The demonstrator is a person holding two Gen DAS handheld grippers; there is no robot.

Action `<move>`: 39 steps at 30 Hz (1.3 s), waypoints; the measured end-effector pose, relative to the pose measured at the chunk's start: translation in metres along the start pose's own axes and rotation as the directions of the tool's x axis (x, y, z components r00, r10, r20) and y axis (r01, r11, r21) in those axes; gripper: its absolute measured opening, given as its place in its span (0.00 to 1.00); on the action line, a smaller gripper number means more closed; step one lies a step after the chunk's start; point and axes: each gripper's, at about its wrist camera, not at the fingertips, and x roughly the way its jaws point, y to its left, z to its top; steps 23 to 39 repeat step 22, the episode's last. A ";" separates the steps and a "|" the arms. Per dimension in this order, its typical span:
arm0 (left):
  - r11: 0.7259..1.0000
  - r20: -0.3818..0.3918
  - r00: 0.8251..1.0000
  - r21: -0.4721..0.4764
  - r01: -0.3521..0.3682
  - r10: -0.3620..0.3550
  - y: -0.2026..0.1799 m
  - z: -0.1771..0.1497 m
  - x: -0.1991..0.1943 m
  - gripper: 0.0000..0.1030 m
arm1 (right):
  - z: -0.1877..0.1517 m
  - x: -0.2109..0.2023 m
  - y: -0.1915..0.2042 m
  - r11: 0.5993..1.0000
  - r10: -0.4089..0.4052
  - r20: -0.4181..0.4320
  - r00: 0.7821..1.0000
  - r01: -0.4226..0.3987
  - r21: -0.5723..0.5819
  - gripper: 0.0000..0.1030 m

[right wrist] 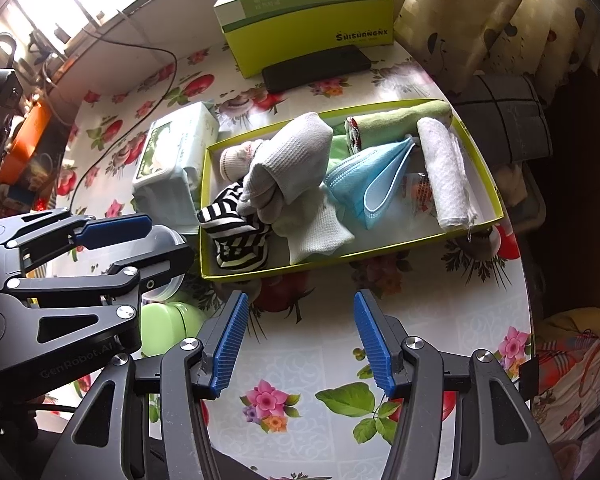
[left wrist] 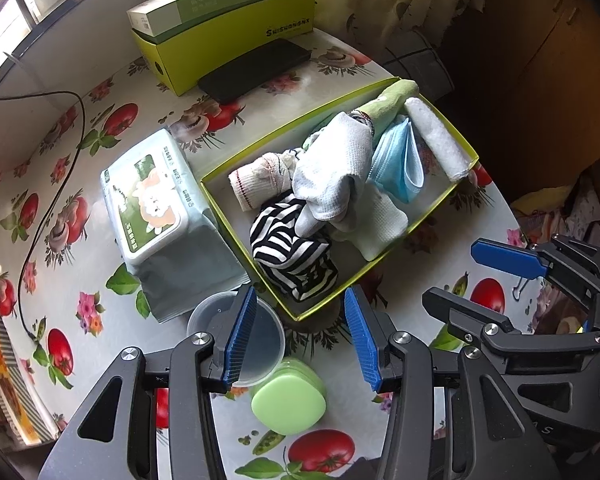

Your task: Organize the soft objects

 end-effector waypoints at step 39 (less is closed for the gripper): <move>1.000 -0.005 1.000 0.030 -0.004 0.004 -0.009 0.005 0.007 0.46 | -0.002 0.003 -0.009 1.000 0.012 0.004 1.000 -0.012 0.022 0.54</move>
